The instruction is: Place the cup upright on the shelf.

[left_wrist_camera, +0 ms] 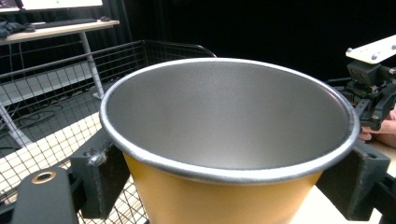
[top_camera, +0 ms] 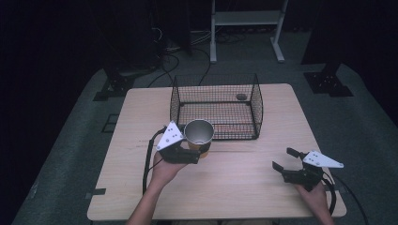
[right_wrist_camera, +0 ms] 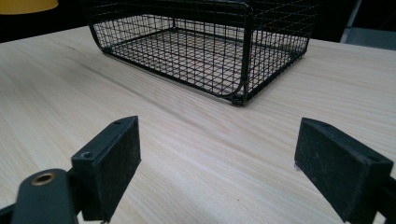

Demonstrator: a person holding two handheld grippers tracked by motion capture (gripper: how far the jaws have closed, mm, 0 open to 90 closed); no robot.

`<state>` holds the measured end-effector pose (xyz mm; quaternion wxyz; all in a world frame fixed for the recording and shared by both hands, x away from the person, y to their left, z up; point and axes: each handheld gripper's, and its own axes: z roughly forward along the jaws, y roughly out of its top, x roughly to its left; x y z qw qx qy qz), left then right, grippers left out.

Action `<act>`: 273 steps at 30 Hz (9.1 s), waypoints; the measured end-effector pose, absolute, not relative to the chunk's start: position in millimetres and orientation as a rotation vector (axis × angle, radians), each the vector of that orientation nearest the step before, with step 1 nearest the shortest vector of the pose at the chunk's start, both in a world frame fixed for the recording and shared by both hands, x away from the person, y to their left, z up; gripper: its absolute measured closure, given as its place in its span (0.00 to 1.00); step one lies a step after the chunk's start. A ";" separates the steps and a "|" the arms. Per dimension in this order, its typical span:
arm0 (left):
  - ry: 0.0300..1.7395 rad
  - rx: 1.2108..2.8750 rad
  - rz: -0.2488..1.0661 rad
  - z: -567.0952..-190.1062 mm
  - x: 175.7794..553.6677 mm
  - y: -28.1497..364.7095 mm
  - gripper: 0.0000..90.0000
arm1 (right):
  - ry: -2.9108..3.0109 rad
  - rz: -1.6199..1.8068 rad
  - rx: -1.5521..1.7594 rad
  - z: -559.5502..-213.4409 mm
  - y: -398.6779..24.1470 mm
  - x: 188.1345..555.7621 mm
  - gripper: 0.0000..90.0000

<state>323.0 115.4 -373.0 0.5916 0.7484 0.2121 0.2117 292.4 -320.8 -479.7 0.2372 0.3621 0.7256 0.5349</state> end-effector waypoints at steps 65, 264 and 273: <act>0.488 1.783 0.394 -331.8 426.4 67.4 0.16 | 1.986 1.489 0.997 -479.8 -321.8 293.5 0.15; 0.422 1.991 0.295 -347.1 469.3 71.1 0.02 | 1.971 1.507 1.007 -480.0 -324.0 293.6 0.15; 0.422 1.986 0.285 -349.8 454.4 75.8 0.03 | 1.970 1.502 1.012 -480.0 -323.7 293.5 0.15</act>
